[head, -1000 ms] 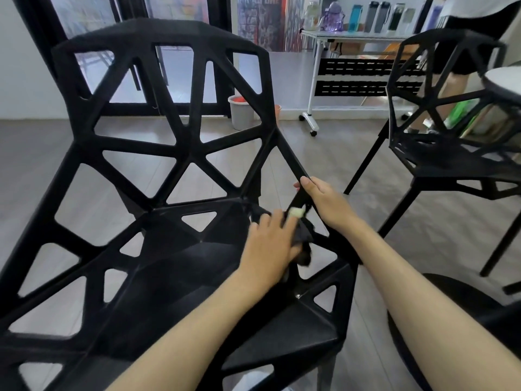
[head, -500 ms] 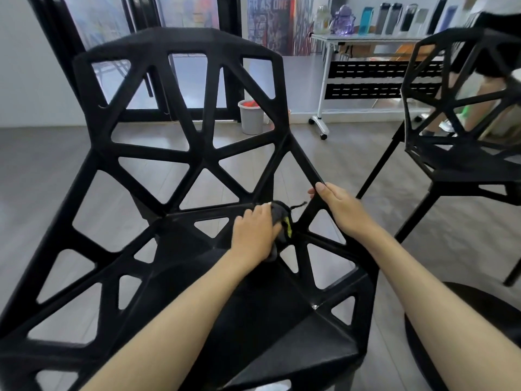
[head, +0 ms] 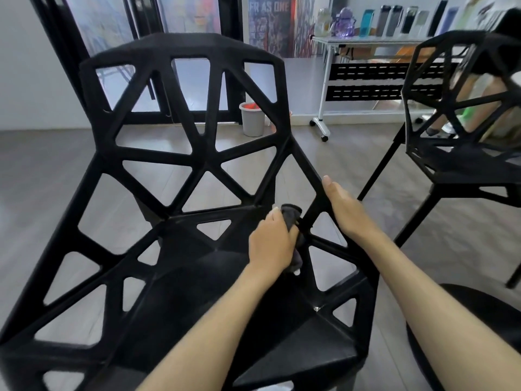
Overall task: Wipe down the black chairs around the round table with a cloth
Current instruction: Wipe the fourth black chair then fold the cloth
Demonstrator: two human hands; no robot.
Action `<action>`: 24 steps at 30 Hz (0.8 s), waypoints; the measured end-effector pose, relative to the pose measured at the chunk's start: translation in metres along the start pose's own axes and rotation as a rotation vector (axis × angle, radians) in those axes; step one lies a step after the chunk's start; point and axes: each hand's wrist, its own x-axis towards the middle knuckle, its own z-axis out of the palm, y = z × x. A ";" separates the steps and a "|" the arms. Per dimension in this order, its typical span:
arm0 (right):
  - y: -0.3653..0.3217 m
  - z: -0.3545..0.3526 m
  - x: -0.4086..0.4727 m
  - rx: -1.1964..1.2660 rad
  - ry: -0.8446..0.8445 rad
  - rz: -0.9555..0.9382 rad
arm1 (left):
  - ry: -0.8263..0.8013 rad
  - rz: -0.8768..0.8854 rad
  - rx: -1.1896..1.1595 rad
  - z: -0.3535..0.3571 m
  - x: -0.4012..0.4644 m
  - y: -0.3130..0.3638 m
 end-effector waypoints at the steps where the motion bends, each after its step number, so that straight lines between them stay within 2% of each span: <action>1: 0.000 0.000 0.000 0.017 0.012 0.004 | -0.009 -0.005 -0.038 -0.001 -0.007 0.009; 4: -0.002 0.000 0.000 0.074 0.035 0.021 | -0.034 -0.017 -0.139 -0.001 -0.020 0.040; 8: -0.002 -0.001 -0.001 0.167 0.077 0.085 | 0.093 -0.020 -0.200 -0.006 -0.010 0.067; 12: 0.000 -0.002 -0.001 0.137 0.112 0.054 | 0.236 0.163 -0.148 -0.008 0.010 0.072; 15: 0.004 -0.001 0.001 0.120 0.108 0.042 | 0.196 0.189 -0.092 0.000 0.007 0.055; 19: 0.004 -0.002 0.000 0.071 0.097 0.044 | 0.066 -0.012 -0.123 0.001 0.001 0.020; 22: 0.003 -0.002 0.000 0.146 0.101 0.048 | 0.114 0.066 -0.167 -0.010 0.011 0.044; 24: 0.002 -0.006 -0.002 0.313 0.173 0.086 | 0.175 0.081 -0.214 -0.014 0.014 0.069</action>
